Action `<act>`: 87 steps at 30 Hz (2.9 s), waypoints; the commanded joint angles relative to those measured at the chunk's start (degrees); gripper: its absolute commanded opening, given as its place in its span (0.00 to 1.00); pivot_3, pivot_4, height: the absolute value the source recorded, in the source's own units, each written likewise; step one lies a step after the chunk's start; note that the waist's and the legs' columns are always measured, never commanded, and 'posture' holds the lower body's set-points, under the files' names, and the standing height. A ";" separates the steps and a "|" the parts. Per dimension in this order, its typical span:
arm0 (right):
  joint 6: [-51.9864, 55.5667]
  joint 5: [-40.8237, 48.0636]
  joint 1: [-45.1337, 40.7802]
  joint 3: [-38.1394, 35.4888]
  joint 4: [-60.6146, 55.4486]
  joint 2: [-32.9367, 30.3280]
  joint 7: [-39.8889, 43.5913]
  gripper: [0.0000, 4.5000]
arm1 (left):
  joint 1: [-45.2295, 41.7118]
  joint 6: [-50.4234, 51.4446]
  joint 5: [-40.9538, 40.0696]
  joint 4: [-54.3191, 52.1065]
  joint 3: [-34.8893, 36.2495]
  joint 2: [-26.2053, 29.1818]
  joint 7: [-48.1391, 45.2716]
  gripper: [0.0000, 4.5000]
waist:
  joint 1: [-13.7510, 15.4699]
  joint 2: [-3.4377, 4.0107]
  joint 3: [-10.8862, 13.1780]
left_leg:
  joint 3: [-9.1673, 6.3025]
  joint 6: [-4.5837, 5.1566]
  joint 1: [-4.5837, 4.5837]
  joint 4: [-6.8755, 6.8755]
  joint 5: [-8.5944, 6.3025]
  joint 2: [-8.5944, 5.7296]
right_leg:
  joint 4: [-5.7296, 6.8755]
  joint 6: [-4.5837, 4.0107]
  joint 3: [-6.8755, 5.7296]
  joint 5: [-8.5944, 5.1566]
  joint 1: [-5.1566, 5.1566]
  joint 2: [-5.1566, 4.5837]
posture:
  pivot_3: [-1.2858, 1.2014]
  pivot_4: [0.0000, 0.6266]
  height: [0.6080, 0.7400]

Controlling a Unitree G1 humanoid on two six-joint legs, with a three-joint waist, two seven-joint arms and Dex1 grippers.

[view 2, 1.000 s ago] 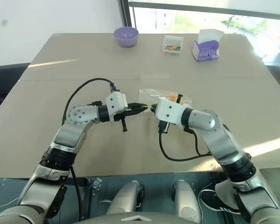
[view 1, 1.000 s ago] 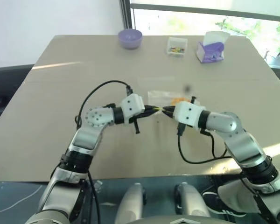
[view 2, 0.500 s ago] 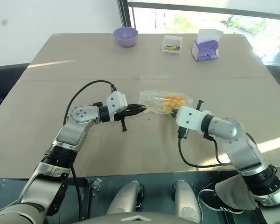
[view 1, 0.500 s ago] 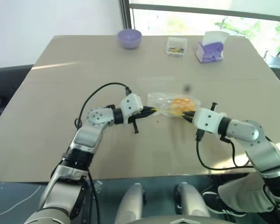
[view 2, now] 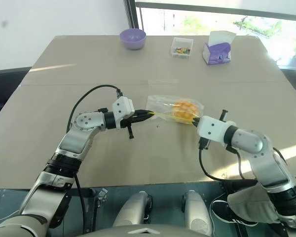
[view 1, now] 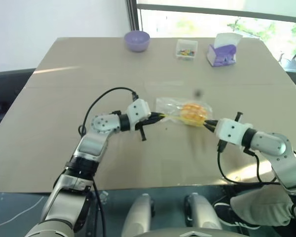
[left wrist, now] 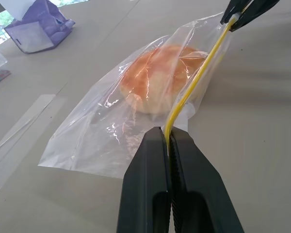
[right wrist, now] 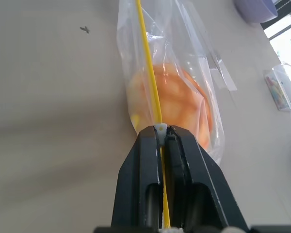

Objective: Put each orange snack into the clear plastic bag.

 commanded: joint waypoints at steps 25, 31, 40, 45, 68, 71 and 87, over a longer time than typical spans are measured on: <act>1.11 0.38 5.42 -6.90 0.37 -1.74 -0.92 0.17 | -0.69 0.25 -0.74 0.76 4.42 1.72 1.97 0.00 | 0.02 -0.01 0.00 | 0.00 0.00 0.00 0.01 0.00 0.00 | 0.00 0.00 0.01 0.00 0.01 0.00 | 0.52 0.24 0.98; 0.45 -0.44 7.65 -6.32 -1.09 -0.10 -1.59 0.56 | -0.36 1.12 -0.78 -0.56 4.51 1.11 2.04 0.00 | 0.02 -0.01 0.00 | 0.02 0.00 0.02 0.00 0.00 0.00 | 0.00 0.00 0.01 0.00 0.01 0.00 | 0.52 0.24 0.98; 2.37 0.51 4.34 -1.66 -2.81 5.67 -1.12 0.56 | -0.17 2.02 -0.71 -1.83 4.53 0.71 1.97 0.00 | -0.06 -0.01 0.00 | 0.00 0.00 0.02 0.01 0.00 0.00 | 0.02 0.00 0.01 0.00 0.01 0.01 | 0.52 0.24 0.98; 2.29 -1.16 0.84 0.43 1.45 8.37 -2.72 0.56 | 0.01 2.49 -0.65 -2.61 4.53 0.52 2.11 0.00 | -0.04 -0.01 0.00 | 0.00 0.00 0.02 0.02 0.00 0.00 | 0.02 0.00 0.01 0.00 0.01 0.00 | 0.52 0.24 0.98; -1.50 -6.05 -10.79 -7.13 8.90 5.02 -8.71 0.01 | -8.97 6.39 -2.33 -0.01 9.09 -3.89 10.27 0.00 | 0.13 -0.02 0.01 | 0.00 0.00 0.00 0.07 0.00 -0.01 | 0.03 0.01 0.00 0.01 0.02 0.00 | 0.52 0.24 0.98; -3.95 -6.98 -17.64 -8.69 12.47 3.22 -10.39 0.01 | -16.33 4.94 -2.21 4.80 11.85 -6.51 16.28 0.00 | 0.06 -0.02 0.01 | 0.00 -0.01 -0.01 0.08 0.01 -0.02 | 0.05 0.01 0.00 0.01 0.01 0.00 | 0.52 0.24 0.98; -19.37 -11.38 -33.69 -4.74 39.44 2.86 -18.17 0.01 | -30.08 -10.52 3.03 27.79 10.47 -8.33 21.24 0.00 | -0.07 -0.03 0.04 | 0.06 -0.02 -0.07 -0.01 0.01 -0.07 | -0.07 0.02 0.02 0.02 -0.03 -0.04 | 0.52 0.24 0.98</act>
